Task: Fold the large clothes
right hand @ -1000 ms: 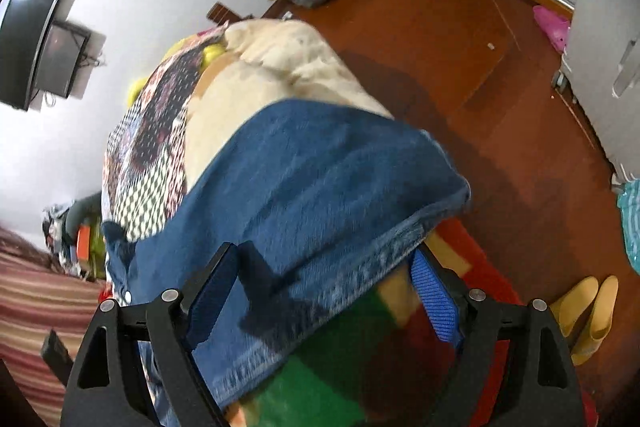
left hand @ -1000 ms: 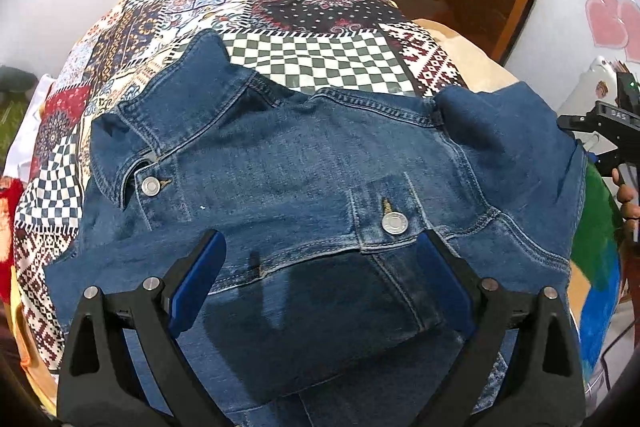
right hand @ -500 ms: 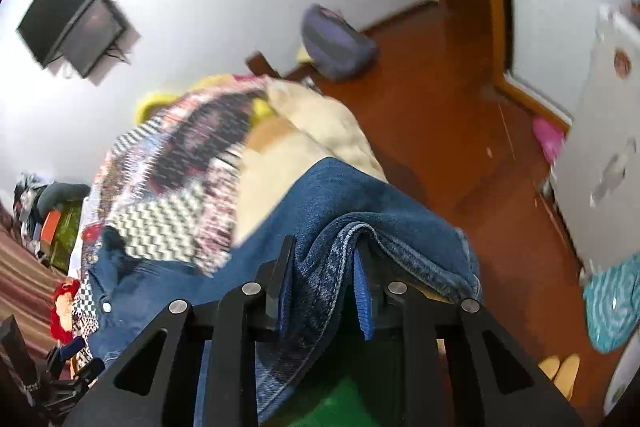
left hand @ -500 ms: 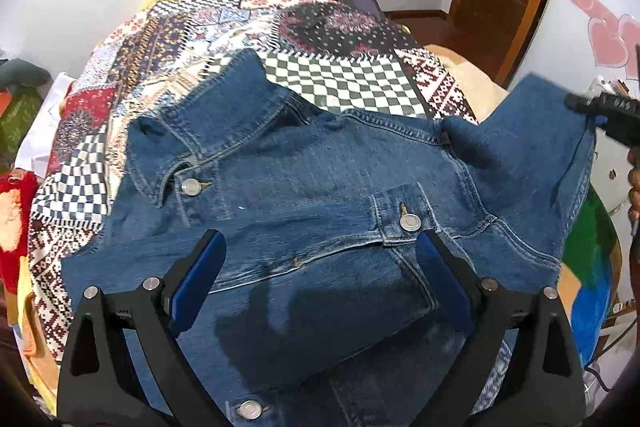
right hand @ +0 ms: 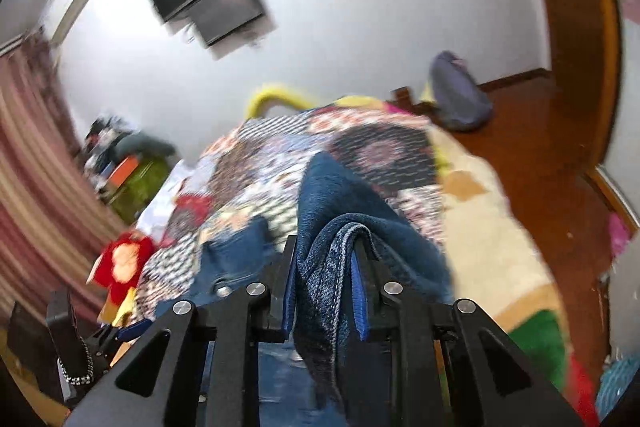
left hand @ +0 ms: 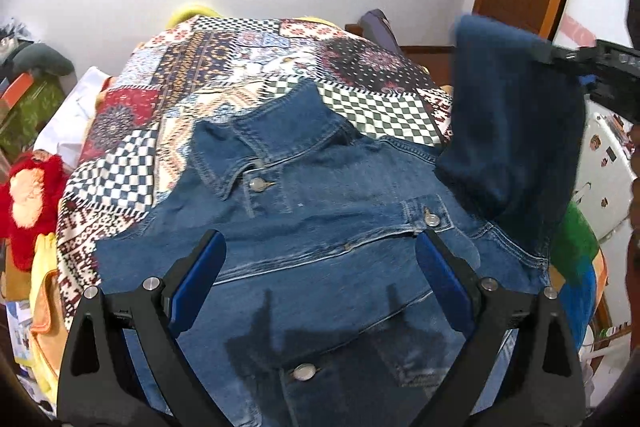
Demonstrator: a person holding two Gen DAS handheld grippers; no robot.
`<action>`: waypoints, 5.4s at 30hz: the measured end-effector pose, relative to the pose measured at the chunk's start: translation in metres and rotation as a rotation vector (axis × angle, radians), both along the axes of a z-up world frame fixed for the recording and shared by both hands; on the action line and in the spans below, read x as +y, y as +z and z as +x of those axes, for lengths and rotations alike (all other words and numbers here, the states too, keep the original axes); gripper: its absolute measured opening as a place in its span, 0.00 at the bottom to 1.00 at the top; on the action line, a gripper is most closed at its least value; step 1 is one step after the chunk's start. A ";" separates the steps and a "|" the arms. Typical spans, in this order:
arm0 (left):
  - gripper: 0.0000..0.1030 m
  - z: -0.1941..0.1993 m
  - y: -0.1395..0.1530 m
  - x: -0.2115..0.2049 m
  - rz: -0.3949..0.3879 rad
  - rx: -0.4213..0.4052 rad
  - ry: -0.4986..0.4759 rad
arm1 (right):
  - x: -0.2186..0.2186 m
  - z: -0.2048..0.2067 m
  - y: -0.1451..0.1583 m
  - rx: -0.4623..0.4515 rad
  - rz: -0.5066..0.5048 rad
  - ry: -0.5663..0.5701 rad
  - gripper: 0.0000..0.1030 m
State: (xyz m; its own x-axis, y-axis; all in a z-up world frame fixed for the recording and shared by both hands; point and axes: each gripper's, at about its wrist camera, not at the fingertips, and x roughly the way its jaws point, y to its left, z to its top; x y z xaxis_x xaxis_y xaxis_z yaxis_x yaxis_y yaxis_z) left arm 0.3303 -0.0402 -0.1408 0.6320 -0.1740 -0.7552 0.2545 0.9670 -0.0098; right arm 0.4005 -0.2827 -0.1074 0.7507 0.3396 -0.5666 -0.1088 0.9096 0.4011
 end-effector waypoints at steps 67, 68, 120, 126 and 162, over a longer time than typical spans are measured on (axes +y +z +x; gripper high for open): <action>0.32 0.097 -0.092 -0.141 0.133 0.279 -0.349 | -0.011 -0.032 -0.158 0.441 -0.219 0.174 0.18; 0.20 0.096 -0.088 -0.141 0.141 0.263 -0.348 | -0.011 -0.032 -0.158 0.442 -0.220 0.176 0.18; 0.49 -0.052 -0.133 0.211 -0.484 0.313 0.357 | -0.001 -0.057 -0.160 0.512 -0.216 -0.019 0.70; 0.30 -0.036 -0.084 0.182 -0.189 0.133 0.335 | -0.002 -0.057 -0.143 0.471 -0.211 -0.001 0.70; 0.71 -0.024 -0.138 0.247 -0.113 0.251 0.424 | 0.042 -0.021 -0.155 0.500 -0.218 0.090 0.78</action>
State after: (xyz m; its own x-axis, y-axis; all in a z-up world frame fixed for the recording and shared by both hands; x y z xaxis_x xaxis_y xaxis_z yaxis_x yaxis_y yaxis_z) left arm 0.3061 0.2067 -0.2785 0.4660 -0.0310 -0.8842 -0.1843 0.9741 -0.1313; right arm 0.3792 -0.2408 -0.2626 0.3455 0.2250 -0.9110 -0.0347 0.9732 0.2272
